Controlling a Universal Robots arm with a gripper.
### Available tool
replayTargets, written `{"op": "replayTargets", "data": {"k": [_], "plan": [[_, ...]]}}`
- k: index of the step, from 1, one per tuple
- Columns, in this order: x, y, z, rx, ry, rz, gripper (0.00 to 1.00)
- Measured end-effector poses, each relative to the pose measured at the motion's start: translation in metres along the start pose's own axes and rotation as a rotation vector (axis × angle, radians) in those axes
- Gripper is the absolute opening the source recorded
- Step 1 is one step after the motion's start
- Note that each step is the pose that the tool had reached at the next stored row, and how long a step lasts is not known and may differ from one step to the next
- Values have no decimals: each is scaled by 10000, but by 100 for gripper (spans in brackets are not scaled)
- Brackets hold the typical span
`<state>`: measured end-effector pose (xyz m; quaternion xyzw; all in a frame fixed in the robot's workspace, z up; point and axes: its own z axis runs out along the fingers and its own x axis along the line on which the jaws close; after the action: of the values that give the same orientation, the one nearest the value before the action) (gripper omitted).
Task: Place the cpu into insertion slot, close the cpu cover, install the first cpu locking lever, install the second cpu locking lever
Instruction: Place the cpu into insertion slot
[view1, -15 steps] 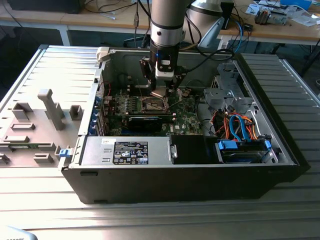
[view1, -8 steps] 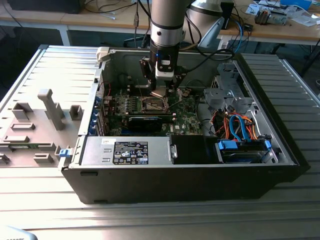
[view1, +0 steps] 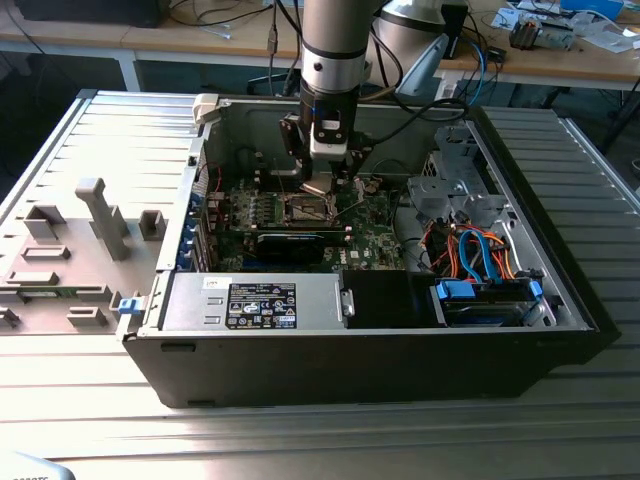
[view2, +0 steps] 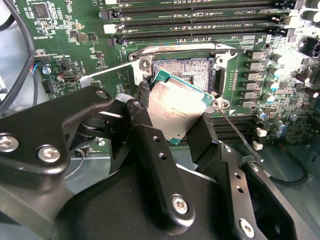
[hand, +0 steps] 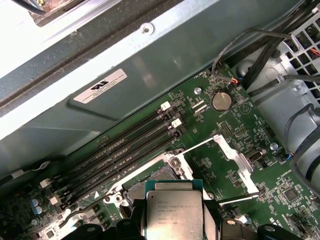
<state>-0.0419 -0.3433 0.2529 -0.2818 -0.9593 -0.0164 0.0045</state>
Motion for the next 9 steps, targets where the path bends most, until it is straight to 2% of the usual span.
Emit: {"op": "replayTargets", "data": {"k": [9], "plan": [[0,0,3,-4,-6,189,54]]}}
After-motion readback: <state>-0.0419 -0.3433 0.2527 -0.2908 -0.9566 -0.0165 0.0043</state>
